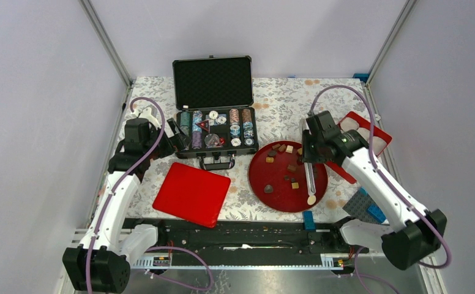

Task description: Pack the chocolate

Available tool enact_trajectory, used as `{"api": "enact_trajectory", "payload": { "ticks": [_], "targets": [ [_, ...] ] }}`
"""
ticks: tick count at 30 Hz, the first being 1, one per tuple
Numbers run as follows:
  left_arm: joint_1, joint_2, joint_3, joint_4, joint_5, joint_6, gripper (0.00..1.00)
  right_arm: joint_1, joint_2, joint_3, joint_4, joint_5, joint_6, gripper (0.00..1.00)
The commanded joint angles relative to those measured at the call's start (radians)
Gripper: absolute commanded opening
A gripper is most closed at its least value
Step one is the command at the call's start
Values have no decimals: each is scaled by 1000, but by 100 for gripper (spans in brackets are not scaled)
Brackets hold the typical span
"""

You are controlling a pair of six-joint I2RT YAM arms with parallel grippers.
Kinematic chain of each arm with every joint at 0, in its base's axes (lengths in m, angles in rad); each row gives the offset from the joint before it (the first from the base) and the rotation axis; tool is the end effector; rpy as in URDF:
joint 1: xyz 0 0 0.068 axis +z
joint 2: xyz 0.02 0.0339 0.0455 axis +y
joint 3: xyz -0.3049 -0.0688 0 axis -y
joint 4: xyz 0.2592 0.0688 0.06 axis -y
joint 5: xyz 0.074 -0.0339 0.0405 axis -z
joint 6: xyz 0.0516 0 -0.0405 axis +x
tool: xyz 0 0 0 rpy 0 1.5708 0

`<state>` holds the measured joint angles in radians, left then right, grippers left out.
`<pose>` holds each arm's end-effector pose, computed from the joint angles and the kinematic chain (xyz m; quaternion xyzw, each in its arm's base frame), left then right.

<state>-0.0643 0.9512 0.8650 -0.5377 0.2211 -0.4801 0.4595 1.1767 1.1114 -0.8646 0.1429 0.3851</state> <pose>0.2061 -0.0246 0.3265 -0.1334 0.8759 -0.2164 0.4101 0.2186 0.1000 0.3377 -0.0127 0.9469 0.0670 0.3144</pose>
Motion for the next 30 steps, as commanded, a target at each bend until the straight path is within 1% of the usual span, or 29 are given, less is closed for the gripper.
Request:
{"api": "enact_trajectory", "payload": {
  "ticks": [1, 5, 8, 11, 17, 23, 30],
  "targets": [
    [-2, -6, 25, 40, -37, -27, 99, 8, -96, -61, -101, -90, 33, 39],
    [-2, -6, 16, 49, -24, -40, 99, 8, -150, -110, -140, -107, 48, 43],
    [-2, -3, 7, 44, -21, -37, 99, 8, -187, -143, -144, -99, 49, 44],
    [-2, -15, 1, 29, -16, -38, 99, 8, -192, -158, -148, -102, 58, 44],
    [-2, -29, -22, 26, -4, -63, 99, 8, -165, -142, -196, -102, 58, 50],
    [-2, -20, -39, 32, 2, -70, 99, 9, -149, -130, -203, -107, 51, 50],
    [-2, -13, -35, 33, -3, -66, 99, 10, -182, -102, -223, -139, 55, 50]
  ]
}}
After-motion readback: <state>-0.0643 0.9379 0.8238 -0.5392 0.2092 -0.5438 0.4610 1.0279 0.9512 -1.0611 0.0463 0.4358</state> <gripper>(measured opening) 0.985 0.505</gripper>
